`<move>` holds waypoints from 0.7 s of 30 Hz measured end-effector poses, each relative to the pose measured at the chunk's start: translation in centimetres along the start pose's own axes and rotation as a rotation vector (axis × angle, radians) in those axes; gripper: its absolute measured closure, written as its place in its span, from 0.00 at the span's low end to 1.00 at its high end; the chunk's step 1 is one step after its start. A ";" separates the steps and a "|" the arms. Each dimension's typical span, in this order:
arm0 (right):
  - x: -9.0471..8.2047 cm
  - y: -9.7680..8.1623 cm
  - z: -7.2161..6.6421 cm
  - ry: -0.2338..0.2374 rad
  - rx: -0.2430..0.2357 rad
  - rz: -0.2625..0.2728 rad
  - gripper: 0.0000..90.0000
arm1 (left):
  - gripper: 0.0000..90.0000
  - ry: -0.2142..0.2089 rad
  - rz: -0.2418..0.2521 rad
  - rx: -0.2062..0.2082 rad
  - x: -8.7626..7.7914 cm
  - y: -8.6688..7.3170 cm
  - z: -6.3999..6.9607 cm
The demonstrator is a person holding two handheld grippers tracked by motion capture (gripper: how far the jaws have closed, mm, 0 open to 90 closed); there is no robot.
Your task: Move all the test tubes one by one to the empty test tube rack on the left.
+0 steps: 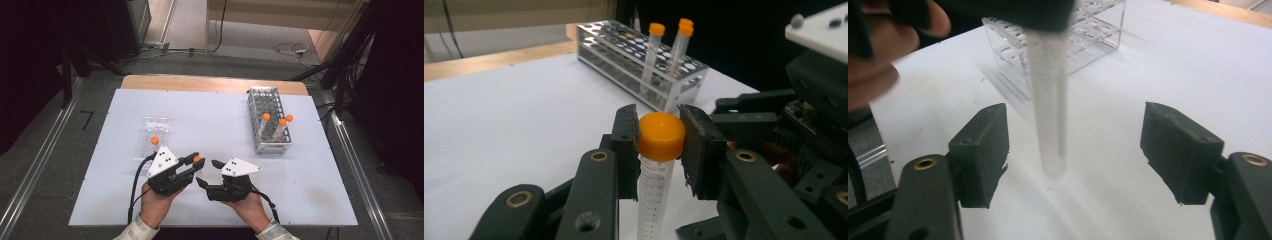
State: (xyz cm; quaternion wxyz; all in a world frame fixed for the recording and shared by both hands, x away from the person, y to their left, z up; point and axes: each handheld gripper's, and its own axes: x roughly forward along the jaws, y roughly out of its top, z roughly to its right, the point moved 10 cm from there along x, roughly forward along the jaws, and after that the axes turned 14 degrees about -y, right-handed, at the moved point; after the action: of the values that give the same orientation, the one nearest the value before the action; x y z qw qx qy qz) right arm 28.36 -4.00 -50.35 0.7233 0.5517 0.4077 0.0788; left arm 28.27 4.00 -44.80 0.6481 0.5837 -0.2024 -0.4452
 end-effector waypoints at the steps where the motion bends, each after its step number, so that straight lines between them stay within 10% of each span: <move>1: 0.0 0.0 0.1 -0.003 0.001 -0.001 0.28 | 0.78 0.000 0.008 -0.010 -0.3 0.2 -0.3; 21: 0.0 -0.4 1.2 -0.031 0.016 -0.015 0.28 | 0.77 0.097 0.040 -0.052 -6.3 2.6 -4.1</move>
State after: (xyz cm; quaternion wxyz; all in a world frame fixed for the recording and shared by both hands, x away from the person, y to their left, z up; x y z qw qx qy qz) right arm 29.05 -5.03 -50.58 0.7257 0.5555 0.4012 0.0619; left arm 29.06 11.29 -41.70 0.6809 0.5834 -0.1706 -0.4085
